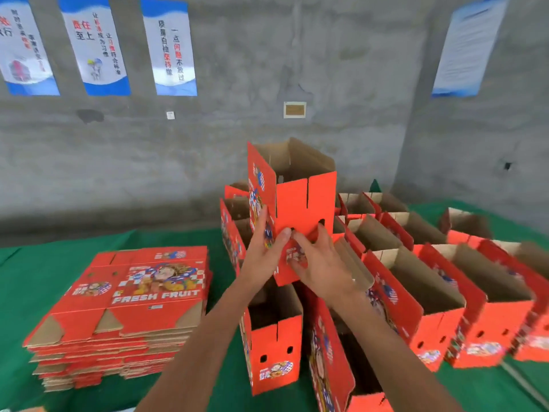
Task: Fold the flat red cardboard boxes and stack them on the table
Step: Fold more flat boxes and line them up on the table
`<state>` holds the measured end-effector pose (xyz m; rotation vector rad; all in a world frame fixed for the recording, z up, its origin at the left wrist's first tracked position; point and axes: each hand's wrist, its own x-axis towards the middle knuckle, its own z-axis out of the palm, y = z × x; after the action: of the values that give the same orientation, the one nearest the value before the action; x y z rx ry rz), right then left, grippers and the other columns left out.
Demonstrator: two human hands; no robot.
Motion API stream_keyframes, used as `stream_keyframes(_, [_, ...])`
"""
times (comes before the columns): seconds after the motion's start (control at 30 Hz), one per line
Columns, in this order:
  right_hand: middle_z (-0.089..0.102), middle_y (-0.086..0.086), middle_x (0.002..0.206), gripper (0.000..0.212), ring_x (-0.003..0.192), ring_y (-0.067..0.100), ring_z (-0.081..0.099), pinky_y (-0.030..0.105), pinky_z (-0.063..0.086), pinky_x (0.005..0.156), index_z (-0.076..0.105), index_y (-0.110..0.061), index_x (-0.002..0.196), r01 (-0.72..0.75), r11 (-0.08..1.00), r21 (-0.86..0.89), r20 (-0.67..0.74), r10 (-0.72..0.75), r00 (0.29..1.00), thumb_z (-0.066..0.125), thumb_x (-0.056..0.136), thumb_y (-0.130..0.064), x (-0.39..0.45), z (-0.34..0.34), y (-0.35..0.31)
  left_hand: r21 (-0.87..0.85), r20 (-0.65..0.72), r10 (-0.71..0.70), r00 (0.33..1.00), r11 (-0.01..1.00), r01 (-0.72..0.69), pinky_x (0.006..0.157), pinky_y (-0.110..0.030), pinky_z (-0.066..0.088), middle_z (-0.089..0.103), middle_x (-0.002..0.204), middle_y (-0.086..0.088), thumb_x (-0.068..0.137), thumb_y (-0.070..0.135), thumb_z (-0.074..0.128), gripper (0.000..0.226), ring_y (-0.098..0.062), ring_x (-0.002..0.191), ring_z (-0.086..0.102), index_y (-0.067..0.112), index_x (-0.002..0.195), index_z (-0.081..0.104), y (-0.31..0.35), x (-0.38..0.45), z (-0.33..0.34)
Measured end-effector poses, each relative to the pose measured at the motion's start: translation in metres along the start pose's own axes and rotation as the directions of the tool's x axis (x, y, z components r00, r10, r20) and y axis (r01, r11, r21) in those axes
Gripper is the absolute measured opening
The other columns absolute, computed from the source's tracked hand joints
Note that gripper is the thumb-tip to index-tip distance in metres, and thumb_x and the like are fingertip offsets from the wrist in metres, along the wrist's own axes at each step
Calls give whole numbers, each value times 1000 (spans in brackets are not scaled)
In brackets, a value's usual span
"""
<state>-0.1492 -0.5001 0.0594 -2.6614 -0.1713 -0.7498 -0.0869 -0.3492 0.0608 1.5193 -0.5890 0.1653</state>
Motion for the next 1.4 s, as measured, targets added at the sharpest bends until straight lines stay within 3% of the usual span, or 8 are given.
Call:
stream_keyframes(0.27, [12, 24, 163, 56, 151, 50, 18, 60, 35, 118, 35, -38, 152, -169, 985, -43, -11, 169, 986, 59, 102, -37, 34, -35, 161, -57, 215, -17, 976, 998, 30, 122, -48, 37, 43, 161, 10, 97, 45, 70, 87, -10, 146, 44, 40, 164, 14, -43, 100, 146])
stream_keyframes(0.6, [15, 19, 162, 62, 147, 43, 33, 57, 36, 119, 30, -36, 154, -301, 945, -132, 111, 316, 942, 62, 102, -35, 63, -22, 315, 134, 326, -201, 924, 977, 165, 121, -46, 38, 35, 165, 6, 105, 23, 59, 85, -14, 147, 42, 44, 163, 1, -99, 182, 268])
stream_keyframes(0.77, [-11, 22, 169, 59, 153, 45, 25, 55, 27, 123, 27, -30, 161, -337, 932, -131, 128, 353, 927, 52, 107, -28, 71, -8, 343, 223, 375, -239, 896, 961, 163, 118, -46, 42, 24, 169, 6, 105, 16, 58, 85, -17, 150, 38, 40, 164, 1, -124, 199, 278])
stream_keyframes(0.87, [-12, 23, 169, 60, 147, 43, 38, 49, 31, 121, 27, -31, 162, -371, 921, -117, 125, 384, 915, 51, 108, -25, 77, -9, 342, 262, 395, -274, 877, 948, 179, 118, -46, 42, 25, 169, 6, 104, 18, 60, 85, -19, 150, 37, 39, 165, 5, -132, 206, 279])
stream_keyframes(0.97, [22, 24, 165, 53, 133, 42, 55, 47, 49, 106, 37, -30, 158, -437, 885, -162, 23, 446, 895, 50, 107, -24, 84, -13, 325, 223, 398, -318, 860, 943, 246, 114, -46, 47, 35, 163, 6, 103, 26, 63, 79, -21, 143, 47, 40, 164, 15, -132, 208, 274])
stream_keyframes(1.13, [62, 11, 118, 36, 100, 35, 68, 41, 56, 74, 59, -21, 137, -291, 951, -105, -159, 273, 949, 59, 102, -30, 96, -8, 254, 375, 342, -221, 913, 923, 83, 112, -38, 48, 54, 149, 7, 103, 31, 62, 54, -19, 133, 57, 37, 153, 42, -120, 193, 222])
stream_keyframes(1.23, [65, 7, 121, 40, 108, 33, 66, 43, 56, 80, 60, -24, 135, -183, 981, -66, -172, 170, 970, 64, 97, -36, 102, 8, 198, 554, 202, -84, 976, 831, -43, 111, -36, 46, 60, 143, 1, 101, 32, 62, 46, -19, 131, 57, 26, 146, 54, -117, 169, 149])
stream_keyframes(1.4, [62, -2, 134, 55, 124, 23, 60, 43, 54, 92, 50, -29, 146, -132, 991, 34, -64, 134, 989, 59, 97, -53, 101, 67, 96, 750, -73, -100, 992, 650, 121, 115, -44, 42, 57, 147, 0, 100, 43, 61, 51, -21, 136, 52, 28, 148, 51, -128, 104, -17])
